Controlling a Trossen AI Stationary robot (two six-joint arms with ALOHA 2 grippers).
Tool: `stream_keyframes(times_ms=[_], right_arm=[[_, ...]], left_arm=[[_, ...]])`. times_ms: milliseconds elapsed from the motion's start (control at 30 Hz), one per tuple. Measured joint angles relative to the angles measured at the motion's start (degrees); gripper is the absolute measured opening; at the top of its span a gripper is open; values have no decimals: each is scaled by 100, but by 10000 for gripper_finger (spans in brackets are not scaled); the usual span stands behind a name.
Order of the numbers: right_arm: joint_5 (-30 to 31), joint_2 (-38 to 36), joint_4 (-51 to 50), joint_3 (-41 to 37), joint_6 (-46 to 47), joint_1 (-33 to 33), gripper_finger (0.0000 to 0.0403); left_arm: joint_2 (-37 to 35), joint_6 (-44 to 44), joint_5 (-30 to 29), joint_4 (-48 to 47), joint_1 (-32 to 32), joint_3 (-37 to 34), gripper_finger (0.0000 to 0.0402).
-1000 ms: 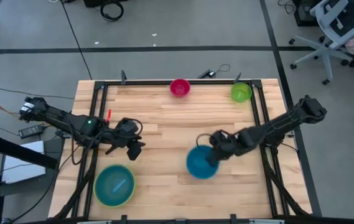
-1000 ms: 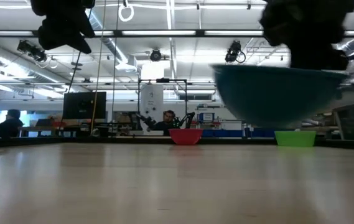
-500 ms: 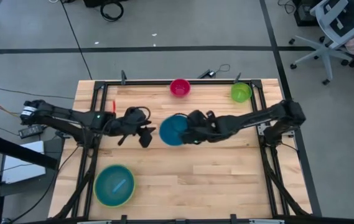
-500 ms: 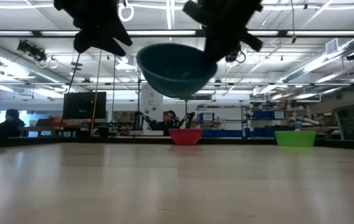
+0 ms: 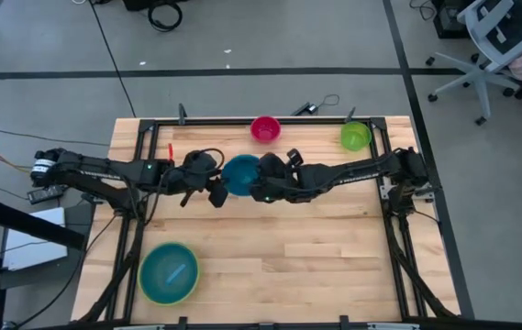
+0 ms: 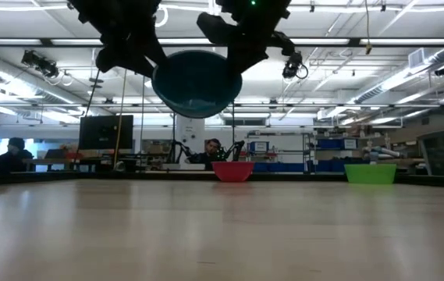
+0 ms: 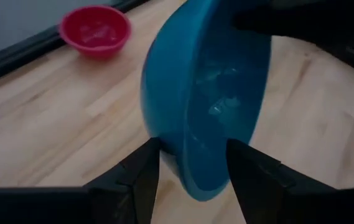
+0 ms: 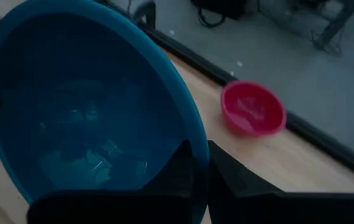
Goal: Nest bowls inside each other
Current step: Stack the blue bowl on top of the light blue bowl
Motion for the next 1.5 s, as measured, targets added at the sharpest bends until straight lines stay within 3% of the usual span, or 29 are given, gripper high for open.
stream_keyframes(times_ms=[200,367,467,700,800,900,1100,1267,1400,1500], right_arm=[[-2,-101,318,13,-511,23,24],[-137,-109,382,13,-559,9,30],[-386,-130,449,14,-494,17,51],[-1500,-529,504,14,-286,-130,134],[-1798,-889,403,9,-350,-214,164],[-1707,-1312,237,24,-404,-410,180],[-1486,-1769,-1002,-37,-490,-753,183],[-1545,-2161,-1013,-748,-478,-1005,183],[-2018,-2452,-525,-1586,-325,-1113,183],[-2298,-2657,-81,-2242,-47,-1141,183]], left_arm=[[59,-40,-188,-244,364,2,167],[48,104,-167,-179,440,15,84],[57,198,-261,-144,474,0,21],[-41,327,140,-501,556,20,8],[-167,429,637,-845,657,25,5],[-322,529,1511,-1243,735,-39,4],[-771,539,2863,-2789,729,-13,4],[-1205,645,4466,-3938,350,-3,5],[-1385,301,4869,-4842,-330,-3,7],[-1392,-133,4830,-4738,-934,-57,8]])
